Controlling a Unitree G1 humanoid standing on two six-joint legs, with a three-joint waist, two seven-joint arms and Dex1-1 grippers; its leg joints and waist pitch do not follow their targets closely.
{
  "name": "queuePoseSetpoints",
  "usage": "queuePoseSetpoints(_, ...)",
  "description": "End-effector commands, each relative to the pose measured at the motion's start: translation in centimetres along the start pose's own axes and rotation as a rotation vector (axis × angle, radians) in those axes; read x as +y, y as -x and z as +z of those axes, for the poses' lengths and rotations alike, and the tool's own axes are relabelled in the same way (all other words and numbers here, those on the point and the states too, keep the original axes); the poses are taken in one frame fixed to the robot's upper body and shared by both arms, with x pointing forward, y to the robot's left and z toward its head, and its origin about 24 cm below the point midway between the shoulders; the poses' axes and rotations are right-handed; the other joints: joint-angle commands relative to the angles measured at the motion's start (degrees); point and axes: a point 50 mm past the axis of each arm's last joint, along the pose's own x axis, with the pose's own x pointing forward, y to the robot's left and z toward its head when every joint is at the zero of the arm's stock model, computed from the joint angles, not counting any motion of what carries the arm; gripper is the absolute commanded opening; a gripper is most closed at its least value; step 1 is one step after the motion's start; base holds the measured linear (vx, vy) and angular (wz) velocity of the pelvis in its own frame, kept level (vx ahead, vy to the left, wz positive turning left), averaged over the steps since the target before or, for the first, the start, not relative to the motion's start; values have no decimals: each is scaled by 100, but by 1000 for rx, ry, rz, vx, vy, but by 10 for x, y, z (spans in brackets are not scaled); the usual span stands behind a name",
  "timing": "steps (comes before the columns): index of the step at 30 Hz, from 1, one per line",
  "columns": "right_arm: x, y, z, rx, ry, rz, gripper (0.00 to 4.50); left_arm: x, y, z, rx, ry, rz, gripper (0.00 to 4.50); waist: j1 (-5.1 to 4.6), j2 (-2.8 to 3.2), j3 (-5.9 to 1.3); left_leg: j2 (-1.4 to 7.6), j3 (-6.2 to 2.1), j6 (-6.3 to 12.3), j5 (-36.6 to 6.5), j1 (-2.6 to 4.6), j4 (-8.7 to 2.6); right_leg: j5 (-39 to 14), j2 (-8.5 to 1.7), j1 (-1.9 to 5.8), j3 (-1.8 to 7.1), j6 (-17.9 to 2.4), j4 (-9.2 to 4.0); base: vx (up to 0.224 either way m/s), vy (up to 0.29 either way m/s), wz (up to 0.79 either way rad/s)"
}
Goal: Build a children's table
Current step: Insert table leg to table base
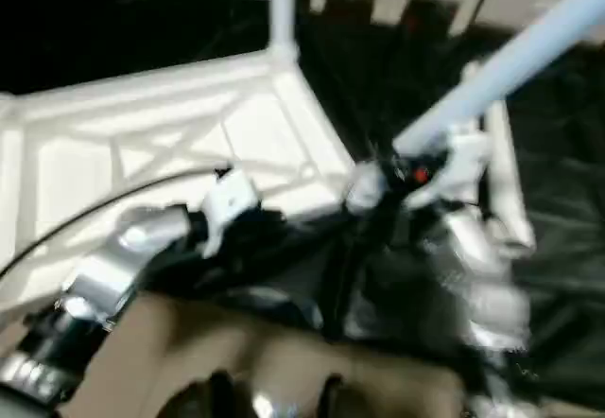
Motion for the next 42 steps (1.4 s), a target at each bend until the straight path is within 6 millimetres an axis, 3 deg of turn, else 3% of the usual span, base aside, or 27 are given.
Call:
queuePoseSetpoints(1,11,5,7,9,17,72,178,3,3,-1,-31,-20,24,0,-8,-71,-480,152,-14,690,158,106,-129,1390,-137,285,132,-1373,-100,86,-12,-4)
queuePoseSetpoints(2,11,5,7,9,17,72,178,3,3,-1,-31,-21,24,0,-9,-84,-548,103,-2,851,536,58,-52,2427,-104,327,129,-1427,45,86,-12,-4)
queuePoseSetpoints(3,10,8,13,-1,38,52,178,3,5,-1,-42,-33,11,0,-9,-84,-548,103,-2,851,536,58,-52,2427,-104,327,129,-1427,45,68,-8,-2)
queuePoseSetpoints(4,10,11,17,-6,57,25,178,3,5,0,-57,-38,10,0,-15,-8,-558,98,-8,912,641,58,-8,2700,-87,304,115,-1472,77,0,0,0)
queuePoseSetpoints(6,10,15,25,-24,79,-14,178,2,4,6,-129,-41,0,0,-9,-18,-580,100,-5,916,519,61,6,2569,-85,316,108,-1500,87,0,0,0)
queuePoseSetpoints(8,11,19,30,-36,68,-36,178,2,1,10,-168,-73,-22,0,-7,-4,-545,116,5,934,223,56,-13,2040,-106,293,100,-1533,40,0,0,0)
queuePoseSetpoints(9,11,20,30,-36,66,-39,178,2,1,10,-169,-83,-28,0,9,69,-529,119,-7,906,104,59,-25,1795,-127,290,100,-1530,27,0,0,0)
queuePoseSetpoints(10,11,20,30,-35,65,-47,178,4,0,10,-156,-108,-37,0,-2,32,-504,151,-3,850,-312,77,-51,1045,-137,284,99,-1521,-34,0,0,0)
queuePoseSetpoints(11,10,22,30,-37,66,-63,178,8,-2,7,-129,-161,-52,0,9,69,-499,153,-9,827,-394,84,-54,810,-144,272,98,-1505,-49,0,0,0)
queuePoseSetpoints(12,10,22,29,-43,60,-83,178,17,-3,3,-77,-210,-57,0,16,100,-471,152,16,764,-665,134,-58,249,-126,200,106,-1431,-119,0,0,0)
queuePoseSetpoints(13,10,22,29,-45,55,-90,178,22,-3,0,-51,-227,-54,0,31,115,-465,169,10,614,-868,137,-72,-157,-148,205,108,-1391,-132,-60,-6,3)
queuePoseSetpoints(14,11,22,28,-43,53,-95,178,27,-2,-2,-15,-268,-56,0,20,101,-469,178,-2,483,-932,104,-86,-363,-164,228,106,-1351,-118,-60,-6,3)
queuePoseSetpoints(15,12,23,28,-40,52,-99,178,32,-1,-4,9,-291,-57,0,20,101,-469,178,-2,483,-932,104,-86,-363,-164,228,106,-1351,-118,-62,5,-2)
queuePoseSetpoints(16,14,23,26,-34,47,-103,178,37,-1,-4,22,-302,-47,0,15,135,-469,166,-4,369,-1027,124,-88,-551,-151,191,106,-1239,-150,-53,11,-2)
queuePoseSetpoints(21,20,26,20,-1,34,-106,178,67,3,-6,102,-334,45,0,11,113,-487,142,-3,250,-1144,114,-75,-592,-154,185,110,-1236,-153,-11,2,0)
queuePoseSetpoints(24,22,26,18,11,30,-105,178,76,6,-7,115,-336,69,0,-13,96,-505,125,-27,255,-1047,67,-68,-468,-174,230,104,-1264,-121,0,0,0)
queuePoseSetpoints(26,22,26,17,25,33,-112,178,82,11,-9,118,-323,87,0,-39,49,-517,117,-16,359,-900,63,-47,-255,-166,231,108,-1341,-113,0,0,0)
queuePoseSetpoints(27,22,26,16,29,34,-115,178,84,13,-10,123,-327,92,0,-36,71,-526,116,-17,445,-770,59,-32,-67,-164,239,106,-1410,-90,0,0,0)
queuePoseSetpoints(30,21,26,16,33,34,-119,178,86,15,-10,108,-332,97,0,-35,31,-545,121,-10,637,-568,59,-8,227,-165,251,103,-1534,-46,0,0,0)
queuePoseSetpoints(34,22,23,12,51,29,-118,178,91,18,-2,38,-344,80,0,-38,3,-550,126,2,783,-545,74,4,155,-175,243,108,-1566,-46,0,0,0)
queuePoseSetpoints(36,23,23,11,55,27,-117,178,95,22,0,27,-325,79,44,-36,11,-544,130,4,786,-507,86,4,200,-169,233,109,-1609,-36,0,0,0)
queuePoseSetpoints(42,23,23,9,60,20,-124,178,102,30,13,-130,-217,116,101,-4,-19,-554,141,21,879,-420,90,22,380,-186,240,113,-1800,13,0,0,0)
